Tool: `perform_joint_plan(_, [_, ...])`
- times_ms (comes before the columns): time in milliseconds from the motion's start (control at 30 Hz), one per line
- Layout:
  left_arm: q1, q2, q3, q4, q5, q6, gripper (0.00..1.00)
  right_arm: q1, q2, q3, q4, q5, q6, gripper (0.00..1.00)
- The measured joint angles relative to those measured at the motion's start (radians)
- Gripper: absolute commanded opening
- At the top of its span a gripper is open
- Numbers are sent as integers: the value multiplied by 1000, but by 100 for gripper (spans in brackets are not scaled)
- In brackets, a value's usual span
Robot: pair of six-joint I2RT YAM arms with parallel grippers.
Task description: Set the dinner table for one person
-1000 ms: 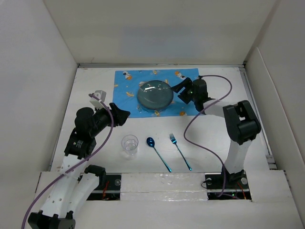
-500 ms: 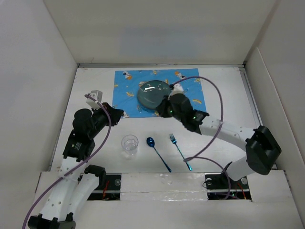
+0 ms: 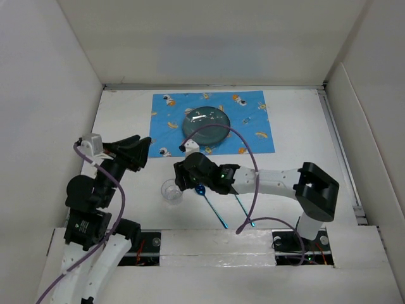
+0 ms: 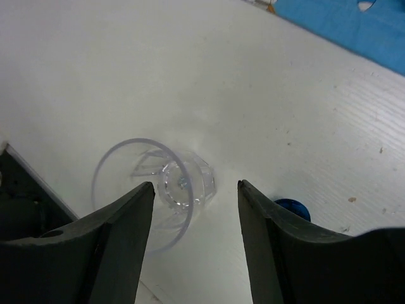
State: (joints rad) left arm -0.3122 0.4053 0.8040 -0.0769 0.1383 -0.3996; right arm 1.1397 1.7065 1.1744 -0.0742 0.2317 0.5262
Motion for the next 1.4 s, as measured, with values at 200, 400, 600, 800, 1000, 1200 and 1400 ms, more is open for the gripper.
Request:
perform_joint_plan(200, [-7, -51, -48, 16, -86, 13, 44, 14, 125, 37, -27, 10, 2, 0])
perform_joint_plan(400, [-6, -27, -60, 4, -93, 16, 47, -22, 126, 101, -32, 46, -7, 0])
perform_joint_plan(600, [-7, -18, -61, 5, -87, 17, 48, -306, 107, 269, -62, 58, -59, 0])
perform_joint_plan(800, [-7, -11, -63, 4, -86, 17, 49, -704, 229, 584, -136, 80, -105, 0])
perform_joint_plan(1000, [-10, -6, -63, 5, -85, 17, 49, -882, 497, 906, -298, 91, -145, 0])
perform_joint_plan(1200, [-14, 0, -63, 4, -84, 17, 49, -946, 672, 1058, -477, 62, -164, 0])
perform_joint_plan(1400, [-14, 6, -63, 4, -81, 17, 49, -963, 728, 1158, -537, 58, -174, 0])
